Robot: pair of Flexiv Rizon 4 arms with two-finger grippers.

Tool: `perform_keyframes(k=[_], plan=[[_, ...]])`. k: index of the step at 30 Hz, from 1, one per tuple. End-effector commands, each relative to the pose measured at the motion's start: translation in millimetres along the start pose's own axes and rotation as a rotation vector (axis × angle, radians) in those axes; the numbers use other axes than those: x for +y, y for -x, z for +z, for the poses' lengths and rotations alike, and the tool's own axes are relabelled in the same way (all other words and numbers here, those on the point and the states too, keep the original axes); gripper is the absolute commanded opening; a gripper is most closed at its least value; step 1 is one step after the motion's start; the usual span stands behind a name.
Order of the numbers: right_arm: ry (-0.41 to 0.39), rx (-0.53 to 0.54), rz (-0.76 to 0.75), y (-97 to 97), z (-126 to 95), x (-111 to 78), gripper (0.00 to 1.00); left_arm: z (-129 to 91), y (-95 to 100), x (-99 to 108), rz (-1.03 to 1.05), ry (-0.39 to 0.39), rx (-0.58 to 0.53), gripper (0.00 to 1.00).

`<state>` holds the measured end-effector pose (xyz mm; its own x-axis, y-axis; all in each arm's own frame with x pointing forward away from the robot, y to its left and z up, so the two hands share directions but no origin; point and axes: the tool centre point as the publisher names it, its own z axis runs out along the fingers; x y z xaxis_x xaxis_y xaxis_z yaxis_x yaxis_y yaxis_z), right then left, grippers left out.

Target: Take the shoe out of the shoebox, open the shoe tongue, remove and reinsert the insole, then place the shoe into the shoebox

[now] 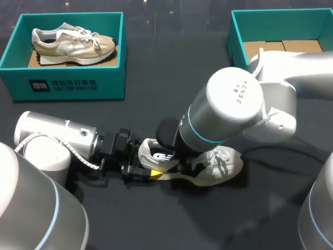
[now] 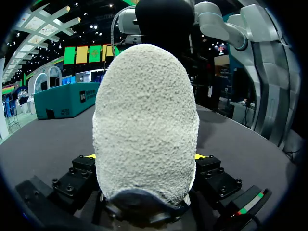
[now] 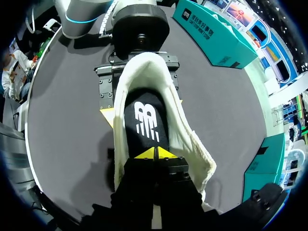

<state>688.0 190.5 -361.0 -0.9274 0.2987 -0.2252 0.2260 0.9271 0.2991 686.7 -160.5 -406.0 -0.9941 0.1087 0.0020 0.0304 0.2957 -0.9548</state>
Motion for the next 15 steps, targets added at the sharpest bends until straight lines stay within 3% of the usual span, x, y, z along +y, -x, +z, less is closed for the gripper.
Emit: perform_keyframes(k=[1, 11, 15], plan=[[-0.016, -0.083, 0.012, -6.2, 0.1, 1.4, 0.0, 1.6, 0.3, 1.7, 0.0, 0.002, -0.002, 0.0], [-0.051, -0.141, -0.009, 2.1, 8.5, -0.4, 0.01, 1.6, 0.3, 1.7, 0.0, 0.002, -0.002, 0.0], [-0.073, -0.146, -0.002, 5.3, 15.0, -5.6, 0.18, 1.6, 0.3, 1.7, 0.0, 0.002, -0.002, 0.0]])
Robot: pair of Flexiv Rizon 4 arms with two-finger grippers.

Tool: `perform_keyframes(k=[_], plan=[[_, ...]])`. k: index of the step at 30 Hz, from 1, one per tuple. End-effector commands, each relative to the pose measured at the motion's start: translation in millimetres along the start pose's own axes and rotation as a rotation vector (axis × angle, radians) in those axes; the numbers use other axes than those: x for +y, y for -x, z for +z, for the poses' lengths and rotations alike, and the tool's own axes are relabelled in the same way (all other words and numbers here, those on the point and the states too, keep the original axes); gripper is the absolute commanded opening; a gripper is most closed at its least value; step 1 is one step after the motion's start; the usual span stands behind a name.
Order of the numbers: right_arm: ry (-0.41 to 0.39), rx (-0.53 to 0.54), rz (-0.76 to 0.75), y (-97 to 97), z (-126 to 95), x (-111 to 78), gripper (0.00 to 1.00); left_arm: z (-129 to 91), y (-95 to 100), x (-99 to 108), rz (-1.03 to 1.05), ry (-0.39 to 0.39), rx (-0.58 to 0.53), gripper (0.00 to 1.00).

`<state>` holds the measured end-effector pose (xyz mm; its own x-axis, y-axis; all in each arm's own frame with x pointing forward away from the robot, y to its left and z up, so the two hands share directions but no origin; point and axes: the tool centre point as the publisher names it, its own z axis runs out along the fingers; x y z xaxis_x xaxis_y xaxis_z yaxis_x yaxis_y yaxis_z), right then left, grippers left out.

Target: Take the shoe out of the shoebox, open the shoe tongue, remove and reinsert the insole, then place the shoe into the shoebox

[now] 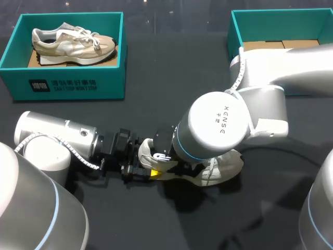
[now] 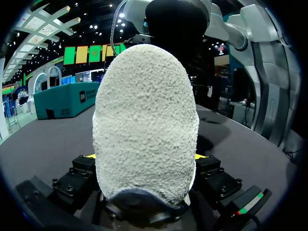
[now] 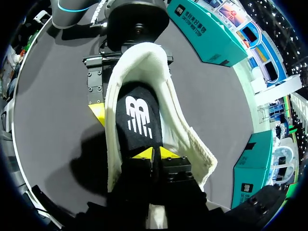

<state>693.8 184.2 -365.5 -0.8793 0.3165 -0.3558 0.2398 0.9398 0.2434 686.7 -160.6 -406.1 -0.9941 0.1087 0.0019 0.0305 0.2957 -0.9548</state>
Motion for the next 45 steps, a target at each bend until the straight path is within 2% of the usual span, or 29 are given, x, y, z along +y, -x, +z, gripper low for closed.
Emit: perform_keyframes(k=[1, 5, 13, 22, 29, 37, 42, 45], plan=[[-0.024, -0.008, 0.005, -1.8, 12.3, -0.4, 0.2, 1.5, 0.3, 1.6, 0.0, 0.002, -0.002, 0.0], [-0.046, -0.004, 0.01, 1.6, 19.4, -6.5, 0.29, 1.5, 0.3, 1.6, 0.0, 0.002, -0.002, 0.0], [-0.095, 0.024, 0.013, 3.9, 34.4, -12.2, 0.37, 1.5, 0.3, 1.6, 0.0, 0.002, -0.002, 0.0], [-0.155, 0.108, 0.006, -8.7, 62.6, -16.5, 0.43, 1.5, 0.3, 1.6, 0.0, 0.002, -0.002, 0.0], [-0.209, 0.181, -0.009, -24.3, 75.8, -22.3, 0.46, 1.5, 0.3, 1.6, 0.0, 0.002, -0.002, 0.0], [-0.278, 0.283, -0.037, -47.2, 82.5, -32.5, 0.42, 1.5, 0.3, 1.6, 0.0, 0.002, -0.002, 0.0], [-0.296, 0.331, -0.043, -56.6, 84.9, -37.5, 0.33, 1.5, 0.3, 1.6, 0.0, 0.002, -0.002, 0.0], [-0.298, 0.352, -0.046, -59.7, 86.3, -39.7, 0.22, 1.5, 0.3, 1.6, 0.0, 0.002, -0.002, 0.0]])
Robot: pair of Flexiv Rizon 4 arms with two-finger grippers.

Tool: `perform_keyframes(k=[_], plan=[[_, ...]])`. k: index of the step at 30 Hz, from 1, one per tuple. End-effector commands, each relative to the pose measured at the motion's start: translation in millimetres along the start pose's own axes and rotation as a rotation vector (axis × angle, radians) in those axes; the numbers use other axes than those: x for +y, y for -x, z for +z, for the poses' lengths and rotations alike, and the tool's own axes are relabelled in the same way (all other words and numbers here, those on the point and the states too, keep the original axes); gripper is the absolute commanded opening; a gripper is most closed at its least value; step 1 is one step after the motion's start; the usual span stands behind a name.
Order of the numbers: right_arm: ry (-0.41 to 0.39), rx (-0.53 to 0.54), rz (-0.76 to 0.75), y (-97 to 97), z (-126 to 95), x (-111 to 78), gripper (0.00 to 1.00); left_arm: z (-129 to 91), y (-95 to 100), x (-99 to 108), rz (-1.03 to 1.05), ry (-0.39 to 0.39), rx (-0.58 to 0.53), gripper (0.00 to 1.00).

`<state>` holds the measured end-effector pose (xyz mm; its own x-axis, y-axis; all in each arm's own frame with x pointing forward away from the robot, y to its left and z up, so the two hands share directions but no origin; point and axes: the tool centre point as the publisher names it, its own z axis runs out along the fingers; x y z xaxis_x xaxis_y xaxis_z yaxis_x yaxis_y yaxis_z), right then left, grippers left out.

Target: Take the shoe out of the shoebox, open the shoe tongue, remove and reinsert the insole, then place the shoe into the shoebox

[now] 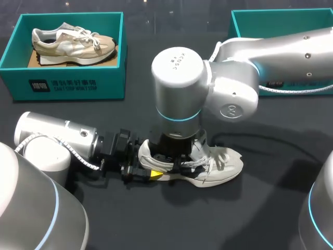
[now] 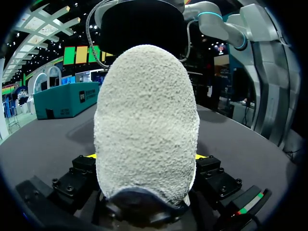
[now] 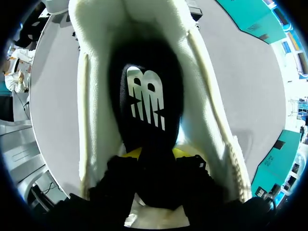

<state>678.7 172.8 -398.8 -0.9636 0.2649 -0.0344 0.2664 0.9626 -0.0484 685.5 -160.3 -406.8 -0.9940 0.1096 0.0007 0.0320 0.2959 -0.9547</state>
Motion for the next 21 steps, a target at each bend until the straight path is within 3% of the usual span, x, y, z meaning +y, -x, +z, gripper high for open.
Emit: perform_keyframes(k=[1, 4, 5, 6, 7, 21], plan=[[-0.006, 0.018, -0.007, -15.4, 75.5, 4.3, 0.2, 1.4, 1.6, 0.9, -0.001, 0.002, -0.002, 0.0], [0.001, 0.016, 0.0, -16.2, 75.4, 3.1, 0.22, 1.4, 1.6, 0.9, -0.001, 0.002, -0.002, 0.0], [0.007, 0.013, 0.004, -16.0, 74.3, 2.4, 0.17, 1.4, 1.6, 0.9, -0.001, 0.002, -0.002, 0.0], [0.015, 0.011, 0.005, -15.7, 72.8, 2.0, 0.02, 1.4, 1.6, 0.9, -0.001, 0.002, -0.002, 0.0], [0.019, 0.01, 0.004, -15.5, 71.6, 1.9, 0.0, 1.4, 1.6, 0.9, -0.001, 0.002, -0.002, 0.0], [0.245, 0.044, -0.014, -9.2, 24.9, -10.5, 0.0, 1.4, 1.6, 0.9, -0.001, 0.002, -0.002, 0.0]])
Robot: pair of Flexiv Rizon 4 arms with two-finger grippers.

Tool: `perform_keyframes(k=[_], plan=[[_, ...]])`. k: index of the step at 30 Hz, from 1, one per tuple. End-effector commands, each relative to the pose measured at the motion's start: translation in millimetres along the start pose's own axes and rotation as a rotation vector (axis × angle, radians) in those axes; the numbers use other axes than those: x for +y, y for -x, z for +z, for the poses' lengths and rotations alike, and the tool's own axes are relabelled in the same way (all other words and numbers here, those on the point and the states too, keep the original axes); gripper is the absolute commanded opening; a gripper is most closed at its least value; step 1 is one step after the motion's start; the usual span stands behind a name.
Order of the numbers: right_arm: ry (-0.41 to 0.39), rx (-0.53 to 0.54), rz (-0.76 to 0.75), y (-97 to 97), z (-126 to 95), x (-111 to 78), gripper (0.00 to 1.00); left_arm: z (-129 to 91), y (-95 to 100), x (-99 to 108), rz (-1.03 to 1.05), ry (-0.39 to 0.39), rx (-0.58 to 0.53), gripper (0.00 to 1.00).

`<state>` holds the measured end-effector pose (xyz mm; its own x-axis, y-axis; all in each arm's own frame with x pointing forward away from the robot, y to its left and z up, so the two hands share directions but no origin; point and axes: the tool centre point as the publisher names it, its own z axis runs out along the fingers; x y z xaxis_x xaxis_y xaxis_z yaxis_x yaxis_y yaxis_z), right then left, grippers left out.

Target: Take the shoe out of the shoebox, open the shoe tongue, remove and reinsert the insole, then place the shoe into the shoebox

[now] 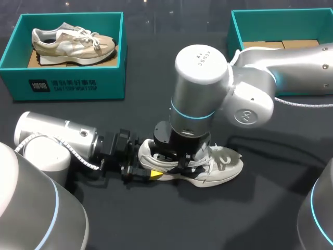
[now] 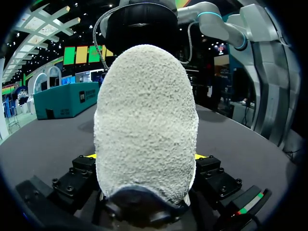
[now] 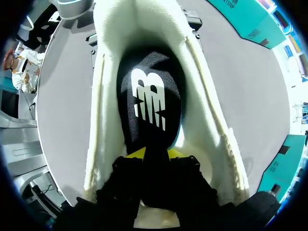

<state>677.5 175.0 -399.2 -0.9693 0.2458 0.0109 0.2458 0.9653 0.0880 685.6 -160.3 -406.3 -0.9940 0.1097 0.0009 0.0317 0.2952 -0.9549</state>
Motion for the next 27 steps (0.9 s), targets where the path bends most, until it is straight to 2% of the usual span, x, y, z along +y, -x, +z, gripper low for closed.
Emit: perform_keyframes(k=[1, 14, 27], plan=[[0.125, -0.007, 0.007, -5.6, 19.3, -15.5, 0.0, 1.6, 1.4, 1.3, -0.001, 0.002, -0.002, 0.0], [0.353, -0.03, 0.038, 3.1, -15.1, -8.6, 0.0, 1.6, 1.4, 1.3, -0.001, 0.002, -0.002, 0.0], [0.469, -0.048, 0.082, 10.5, -30.9, 6.7, 0.0, 1.6, 1.4, 1.3, -0.001, 0.002, -0.002, 0.0]])
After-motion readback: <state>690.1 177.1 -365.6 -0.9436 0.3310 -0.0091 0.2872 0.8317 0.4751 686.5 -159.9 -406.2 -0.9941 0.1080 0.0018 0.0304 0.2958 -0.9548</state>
